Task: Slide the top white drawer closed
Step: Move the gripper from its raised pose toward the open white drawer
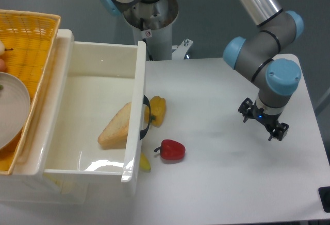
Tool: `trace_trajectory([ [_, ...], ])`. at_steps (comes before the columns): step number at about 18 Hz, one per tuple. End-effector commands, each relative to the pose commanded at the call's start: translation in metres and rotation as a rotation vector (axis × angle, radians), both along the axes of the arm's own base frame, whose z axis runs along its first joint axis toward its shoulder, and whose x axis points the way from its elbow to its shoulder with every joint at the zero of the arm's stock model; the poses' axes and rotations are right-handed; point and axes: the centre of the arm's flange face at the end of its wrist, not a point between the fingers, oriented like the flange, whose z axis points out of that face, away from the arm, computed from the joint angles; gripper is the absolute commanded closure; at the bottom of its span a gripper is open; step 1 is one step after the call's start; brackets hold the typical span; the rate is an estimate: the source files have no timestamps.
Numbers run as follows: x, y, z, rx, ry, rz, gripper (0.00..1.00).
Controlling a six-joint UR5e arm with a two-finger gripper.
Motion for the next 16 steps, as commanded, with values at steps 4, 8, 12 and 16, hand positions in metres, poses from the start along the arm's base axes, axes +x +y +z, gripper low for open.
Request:
trace_trajectory([
  [4,0.011,0.014,0.001,0.022,-0.01,0.157,0.0],
  [8,0.025,0.027,0.01,0.093,-0.046,0.224,0.04],
  [12,0.036,0.025,0.016,0.099,-0.107,0.291,0.46],
  [16,0.044,0.025,0.022,0.102,-0.16,0.296,0.84],
])
